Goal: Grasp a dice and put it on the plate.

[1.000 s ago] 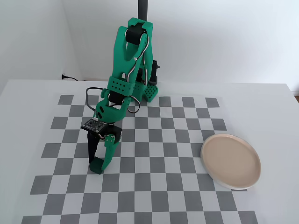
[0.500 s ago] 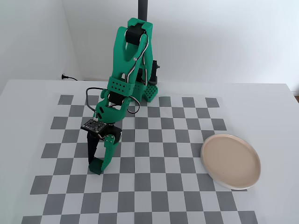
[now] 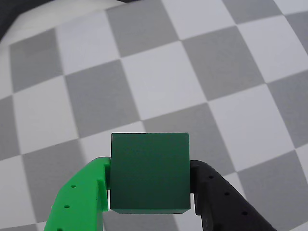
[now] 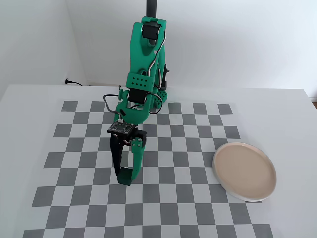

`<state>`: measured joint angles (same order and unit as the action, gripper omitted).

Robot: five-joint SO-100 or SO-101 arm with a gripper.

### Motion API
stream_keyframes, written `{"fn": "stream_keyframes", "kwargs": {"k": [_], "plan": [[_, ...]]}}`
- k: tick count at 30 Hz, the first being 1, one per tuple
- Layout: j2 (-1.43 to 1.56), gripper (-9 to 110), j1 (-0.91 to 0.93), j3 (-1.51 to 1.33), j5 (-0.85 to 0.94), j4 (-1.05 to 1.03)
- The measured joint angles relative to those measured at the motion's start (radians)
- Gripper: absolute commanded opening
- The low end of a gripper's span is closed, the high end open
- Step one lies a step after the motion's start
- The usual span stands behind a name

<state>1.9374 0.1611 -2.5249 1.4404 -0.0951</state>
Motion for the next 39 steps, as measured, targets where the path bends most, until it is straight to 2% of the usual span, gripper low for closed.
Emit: {"fn": "stream_keyframes", "kwargs": {"k": [8,23,39], "plan": [[0.175,-4,-0.155,-0.002,-0.018,-0.097],[0.380,-4,-0.416,-0.002,0.067,-0.184],[0.413,-4,-0.666,-0.002,0.149,-0.202]]}}
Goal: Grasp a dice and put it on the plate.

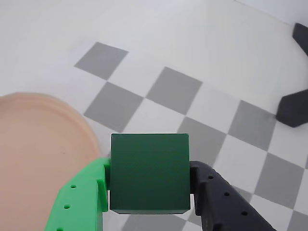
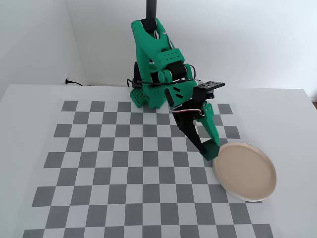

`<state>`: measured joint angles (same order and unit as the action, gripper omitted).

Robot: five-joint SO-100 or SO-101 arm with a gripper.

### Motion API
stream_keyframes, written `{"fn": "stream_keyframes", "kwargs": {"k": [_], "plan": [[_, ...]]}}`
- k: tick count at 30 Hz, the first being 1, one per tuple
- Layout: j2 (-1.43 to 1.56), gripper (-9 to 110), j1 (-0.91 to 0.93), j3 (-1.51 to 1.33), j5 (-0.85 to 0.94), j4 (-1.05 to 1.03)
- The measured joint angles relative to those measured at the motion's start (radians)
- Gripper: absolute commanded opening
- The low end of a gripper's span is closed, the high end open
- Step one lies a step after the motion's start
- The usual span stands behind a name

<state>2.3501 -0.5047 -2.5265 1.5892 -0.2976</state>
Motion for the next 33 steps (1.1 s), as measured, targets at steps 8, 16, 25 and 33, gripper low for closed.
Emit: {"fn": "stream_keyframes", "kwargs": {"k": [8,16,25,33], "plan": [[-0.035,-4,-0.104,0.000,0.000,0.044],[-0.190,-4,-0.190,0.000,0.021,0.210],[-0.416,-4,-0.273,0.008,0.023,0.348],[-0.591,-4,-0.304,0.123,-0.003,0.347]]}}
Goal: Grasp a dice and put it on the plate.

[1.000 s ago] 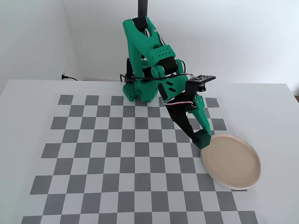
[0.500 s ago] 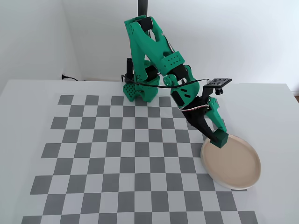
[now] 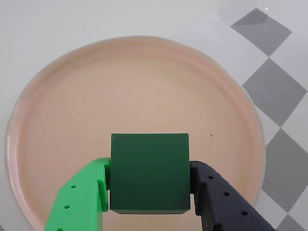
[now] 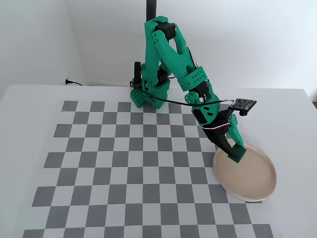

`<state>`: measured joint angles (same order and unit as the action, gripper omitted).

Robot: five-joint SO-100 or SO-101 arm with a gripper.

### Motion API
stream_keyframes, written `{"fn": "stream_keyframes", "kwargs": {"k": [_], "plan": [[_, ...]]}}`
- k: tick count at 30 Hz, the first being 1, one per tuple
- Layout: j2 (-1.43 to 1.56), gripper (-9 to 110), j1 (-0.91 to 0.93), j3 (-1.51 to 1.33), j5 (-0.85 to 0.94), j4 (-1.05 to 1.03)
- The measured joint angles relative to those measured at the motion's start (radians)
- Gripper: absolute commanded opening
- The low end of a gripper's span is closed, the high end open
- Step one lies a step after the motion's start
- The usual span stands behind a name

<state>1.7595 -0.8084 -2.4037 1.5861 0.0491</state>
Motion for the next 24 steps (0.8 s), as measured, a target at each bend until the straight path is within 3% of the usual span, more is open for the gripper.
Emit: {"fn": "stream_keyframes", "kwargs": {"k": [11,14,24], "plan": [[-0.181,-4,0.000,0.175,-0.017,0.015],[-0.225,7,0.000,0.215,-0.028,0.015],[-0.253,8,0.000,0.239,-0.057,0.009]]}}
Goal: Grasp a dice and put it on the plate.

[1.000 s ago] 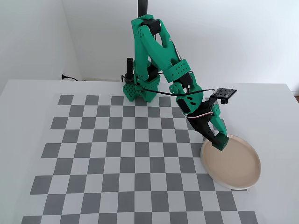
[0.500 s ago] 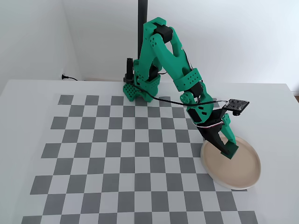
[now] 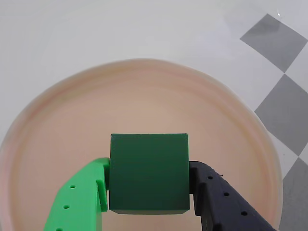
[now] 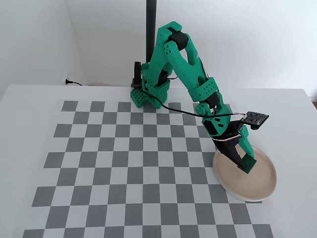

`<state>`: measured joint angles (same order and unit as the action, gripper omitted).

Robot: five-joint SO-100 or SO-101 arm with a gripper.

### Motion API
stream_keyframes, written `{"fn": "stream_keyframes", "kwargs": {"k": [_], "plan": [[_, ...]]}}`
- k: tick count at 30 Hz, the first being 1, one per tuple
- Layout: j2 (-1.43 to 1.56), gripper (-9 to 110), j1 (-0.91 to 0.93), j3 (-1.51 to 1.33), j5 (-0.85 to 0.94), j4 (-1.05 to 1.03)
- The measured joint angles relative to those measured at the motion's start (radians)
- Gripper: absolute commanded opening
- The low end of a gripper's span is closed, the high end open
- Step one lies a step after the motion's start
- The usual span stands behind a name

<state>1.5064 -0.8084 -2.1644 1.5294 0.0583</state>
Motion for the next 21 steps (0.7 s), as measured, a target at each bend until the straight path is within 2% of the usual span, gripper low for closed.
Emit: {"fn": "stream_keyframes", "kwargs": {"k": [10,21], "plan": [[0.000,14,0.000,0.000,-0.028,-0.021],[0.003,14,0.021,0.000,-0.028,-0.086]]}}
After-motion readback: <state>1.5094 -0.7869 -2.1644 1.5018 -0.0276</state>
